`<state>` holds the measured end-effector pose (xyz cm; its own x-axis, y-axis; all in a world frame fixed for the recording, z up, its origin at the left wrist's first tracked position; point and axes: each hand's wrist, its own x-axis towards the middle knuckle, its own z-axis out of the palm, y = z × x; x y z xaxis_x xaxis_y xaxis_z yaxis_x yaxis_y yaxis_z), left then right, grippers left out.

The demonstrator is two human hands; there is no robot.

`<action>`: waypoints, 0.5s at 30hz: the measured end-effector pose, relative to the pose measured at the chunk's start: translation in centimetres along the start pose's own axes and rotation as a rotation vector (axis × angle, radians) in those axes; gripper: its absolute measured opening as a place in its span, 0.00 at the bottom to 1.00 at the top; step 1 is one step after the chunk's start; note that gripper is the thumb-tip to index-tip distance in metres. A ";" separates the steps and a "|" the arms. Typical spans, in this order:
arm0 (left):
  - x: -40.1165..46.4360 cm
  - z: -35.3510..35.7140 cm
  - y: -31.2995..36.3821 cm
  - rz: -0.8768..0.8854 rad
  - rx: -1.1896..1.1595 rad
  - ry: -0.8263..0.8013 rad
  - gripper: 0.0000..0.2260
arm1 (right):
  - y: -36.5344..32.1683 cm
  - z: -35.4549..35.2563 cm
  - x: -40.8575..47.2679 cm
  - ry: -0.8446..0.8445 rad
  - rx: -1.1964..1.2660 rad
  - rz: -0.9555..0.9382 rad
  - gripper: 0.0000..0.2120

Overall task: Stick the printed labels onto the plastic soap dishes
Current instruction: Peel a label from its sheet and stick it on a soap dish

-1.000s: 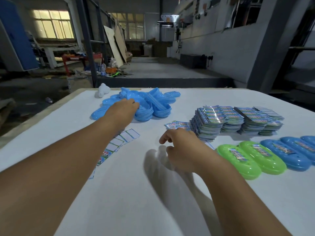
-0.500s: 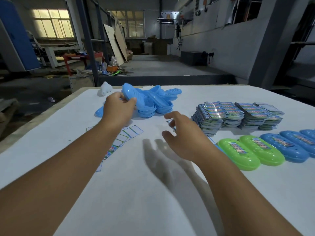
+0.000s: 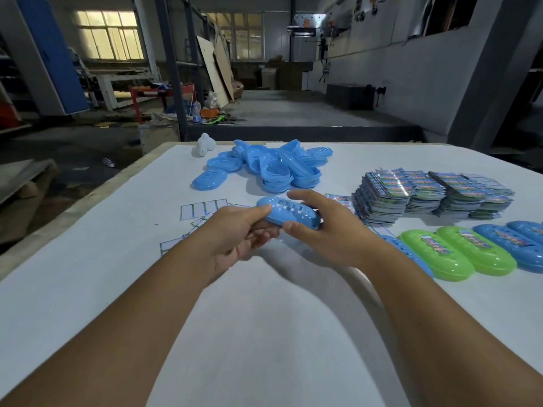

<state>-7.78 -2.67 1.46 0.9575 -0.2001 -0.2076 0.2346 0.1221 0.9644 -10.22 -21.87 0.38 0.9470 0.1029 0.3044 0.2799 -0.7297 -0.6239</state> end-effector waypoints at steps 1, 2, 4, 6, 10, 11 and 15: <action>0.2 -0.6 -0.1 0.080 0.310 0.114 0.15 | 0.1 -0.2 0.0 -0.025 0.000 0.024 0.27; 0.6 -1.3 -0.1 0.184 0.646 0.266 0.19 | 0.3 -0.3 -0.1 -0.051 -0.015 0.043 0.27; 0.6 -2.4 0.1 0.352 1.142 0.536 0.22 | 0.7 -0.4 -0.3 -0.099 -0.064 0.071 0.25; 0.7 -3.1 0.4 0.358 1.337 0.614 0.19 | 0.9 -0.6 -0.4 -0.147 -0.105 0.097 0.23; 0.8 -3.9 0.2 0.221 1.497 0.494 0.22 | 0.8 -0.4 -0.4 -0.214 -0.174 0.135 0.22; 0.7 -4.0 0.1 0.210 1.483 0.475 0.22 | 0.8 -0.4 -0.3 -0.216 -0.174 0.139 0.22; 0.6 -4.1 0.1 0.218 1.387 0.460 0.23 | 0.6 -0.2 -0.4 -0.220 -0.204 0.136 0.24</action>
<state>-6.53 1.22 0.75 0.9820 0.0515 0.1817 -0.0076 -0.9506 0.3103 -10.41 -22.49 -0.01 0.9911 0.1227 0.0521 0.1325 -0.8647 -0.4845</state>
